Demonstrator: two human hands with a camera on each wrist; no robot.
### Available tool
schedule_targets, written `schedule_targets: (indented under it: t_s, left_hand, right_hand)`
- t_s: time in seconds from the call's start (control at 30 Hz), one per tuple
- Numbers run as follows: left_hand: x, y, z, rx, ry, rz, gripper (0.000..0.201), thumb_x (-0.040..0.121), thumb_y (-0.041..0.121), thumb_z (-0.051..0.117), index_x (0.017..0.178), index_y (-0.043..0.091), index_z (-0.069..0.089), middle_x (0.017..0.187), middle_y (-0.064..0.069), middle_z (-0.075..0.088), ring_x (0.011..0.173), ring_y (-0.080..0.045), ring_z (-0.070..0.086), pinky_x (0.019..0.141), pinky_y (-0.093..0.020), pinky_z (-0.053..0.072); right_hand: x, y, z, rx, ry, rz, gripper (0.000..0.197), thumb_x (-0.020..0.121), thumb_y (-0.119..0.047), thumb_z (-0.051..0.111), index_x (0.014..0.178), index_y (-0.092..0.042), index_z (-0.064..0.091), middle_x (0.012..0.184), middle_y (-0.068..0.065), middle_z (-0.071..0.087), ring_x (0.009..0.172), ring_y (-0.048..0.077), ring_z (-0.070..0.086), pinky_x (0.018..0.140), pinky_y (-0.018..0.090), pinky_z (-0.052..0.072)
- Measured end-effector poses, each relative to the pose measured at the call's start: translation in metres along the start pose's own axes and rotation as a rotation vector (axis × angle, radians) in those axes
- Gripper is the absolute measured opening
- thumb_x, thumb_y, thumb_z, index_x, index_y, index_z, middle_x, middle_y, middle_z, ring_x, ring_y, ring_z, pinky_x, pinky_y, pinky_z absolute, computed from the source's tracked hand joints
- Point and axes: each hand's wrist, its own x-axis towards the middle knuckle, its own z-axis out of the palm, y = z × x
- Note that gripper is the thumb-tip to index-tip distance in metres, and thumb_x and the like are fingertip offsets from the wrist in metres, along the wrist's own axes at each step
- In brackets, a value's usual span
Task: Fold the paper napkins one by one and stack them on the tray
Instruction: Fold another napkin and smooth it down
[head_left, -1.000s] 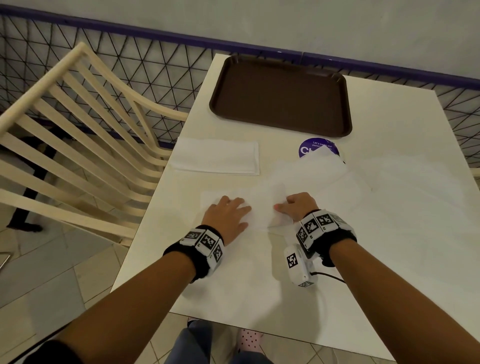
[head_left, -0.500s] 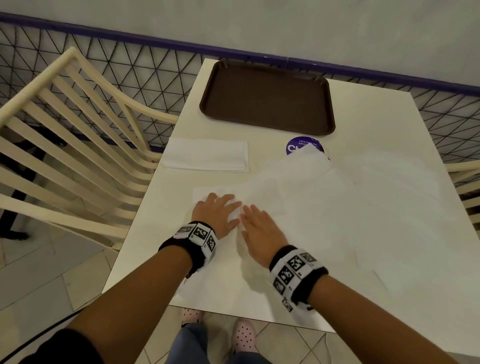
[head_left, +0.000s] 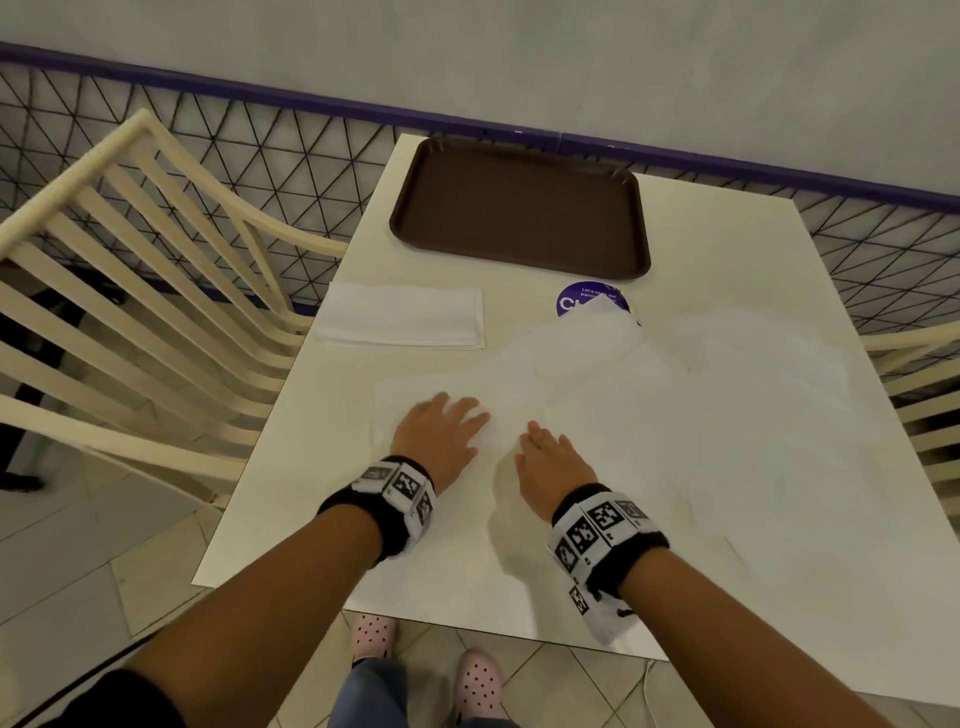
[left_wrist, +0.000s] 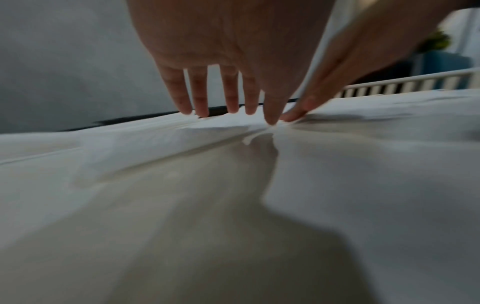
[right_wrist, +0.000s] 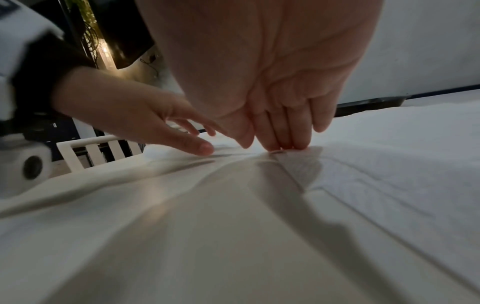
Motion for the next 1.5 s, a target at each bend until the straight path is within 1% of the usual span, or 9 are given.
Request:
schedule_targets:
  t_s: [0.23, 0.37, 0.53, 0.63, 0.83, 1.07, 1.2, 1.33, 1.5]
  left_hand:
    - [-0.019, 0.027, 0.014, -0.051, 0.025, -0.023, 0.044, 0.099, 0.029, 0.031, 0.139, 0.013, 0.039, 0.139, -0.002, 0.042, 0.119, -0.028, 0.044, 0.092, -0.035, 0.041]
    - [-0.042, -0.002, 0.017, -0.022, 0.062, -0.125, 0.03, 0.074, 0.027, 0.072, 0.099, 0.011, 0.071, 0.096, -0.002, 0.069, 0.074, -0.023, 0.063, 0.052, -0.029, 0.052]
    - [-0.072, -0.04, 0.019, -0.034, 0.068, -0.196, 0.028, 0.081, 0.026, 0.053, 0.084, 0.009, 0.075, 0.082, -0.003, 0.068, 0.061, -0.02, 0.063, 0.04, -0.023, 0.046]
    - [-0.071, -0.04, -0.001, 0.042, 0.013, -0.198, 0.046, 0.09, 0.028, 0.031, 0.094, 0.008, 0.072, 0.097, -0.004, 0.063, 0.08, -0.021, 0.063, 0.058, -0.027, 0.051]
    - [-0.031, -0.035, -0.021, 0.011, -0.157, -0.145, 0.057, 0.094, 0.033, 0.046, 0.143, 0.01, 0.027, 0.152, -0.004, 0.017, 0.14, -0.021, 0.02, 0.112, -0.031, 0.025]
    - [-0.008, -0.023, -0.02, 0.077, -0.233, -0.093, 0.048, 0.097, 0.007, 0.034, 0.144, 0.008, 0.022, 0.144, -0.012, 0.025, 0.125, -0.028, 0.037, 0.091, -0.033, 0.043]
    - [-0.002, -0.021, -0.028, 0.148, -0.137, -0.094, 0.03, 0.09, 0.017, 0.054, 0.117, 0.006, 0.058, 0.117, -0.014, 0.054, 0.098, -0.022, 0.059, 0.072, -0.028, 0.049]
    - [0.003, -0.043, -0.033, 0.128, -0.307, 0.061, 0.039, 0.098, 0.005, 0.03, 0.136, 0.006, 0.037, 0.133, -0.015, 0.042, 0.117, -0.029, 0.05, 0.092, -0.037, 0.042]
    - [0.024, -0.093, -0.079, 0.115, -0.141, 0.072, 0.042, 0.101, 0.015, 0.028, 0.144, 0.014, 0.029, 0.139, -0.012, 0.042, 0.124, -0.027, 0.046, 0.099, -0.036, 0.038]
  right_hand:
    - [0.0, -0.001, -0.008, -0.08, -0.007, -0.029, 0.045, 0.1, -0.012, 0.024, 0.144, -0.001, 0.024, 0.155, 0.013, 0.015, 0.143, 0.022, 0.021, 0.117, 0.034, 0.014]
    - [0.001, 0.001, -0.009, -0.094, 0.004, -0.033, 0.042, 0.098, -0.009, 0.025, 0.138, -0.001, 0.033, 0.15, 0.012, 0.026, 0.134, 0.023, 0.034, 0.112, 0.033, 0.023]
    - [0.004, -0.002, -0.015, -0.15, 0.0, -0.026, 0.035, 0.097, -0.009, 0.027, 0.123, -0.001, 0.049, 0.13, 0.011, 0.046, 0.117, 0.027, 0.049, 0.102, 0.033, 0.034]
    - [0.006, -0.006, -0.024, -0.149, 0.012, -0.005, 0.033, 0.099, -0.013, 0.03, 0.12, -0.002, 0.052, 0.128, 0.012, 0.051, 0.119, 0.028, 0.048, 0.1, 0.032, 0.037]
    - [0.013, -0.019, -0.047, -0.2, -0.009, -0.045, 0.033, 0.096, -0.02, 0.042, 0.121, -0.002, 0.053, 0.126, 0.014, 0.053, 0.116, 0.029, 0.053, 0.089, 0.032, 0.044]
    - [0.023, -0.033, -0.047, -0.267, -0.012, -0.094, 0.039, 0.094, -0.033, 0.048, 0.12, -0.004, 0.053, 0.123, 0.011, 0.055, 0.114, 0.029, 0.054, 0.094, 0.037, 0.041]
    - [0.027, -0.036, -0.039, -0.293, 0.03, -0.079, 0.038, 0.097, -0.033, 0.041, 0.125, -0.008, 0.046, 0.123, 0.008, 0.057, 0.114, 0.026, 0.055, 0.099, 0.038, 0.036]
    - [0.031, -0.031, -0.048, -0.372, 0.076, -0.076, 0.035, 0.099, -0.013, 0.031, 0.132, -0.01, 0.042, 0.131, 0.01, 0.05, 0.122, 0.027, 0.048, 0.106, 0.04, 0.029]
    - [0.039, -0.033, -0.105, -0.346, 0.301, -0.117, 0.04, 0.097, -0.004, 0.03, 0.135, -0.01, 0.038, 0.127, 0.01, 0.055, 0.115, 0.028, 0.053, 0.093, 0.035, 0.039]
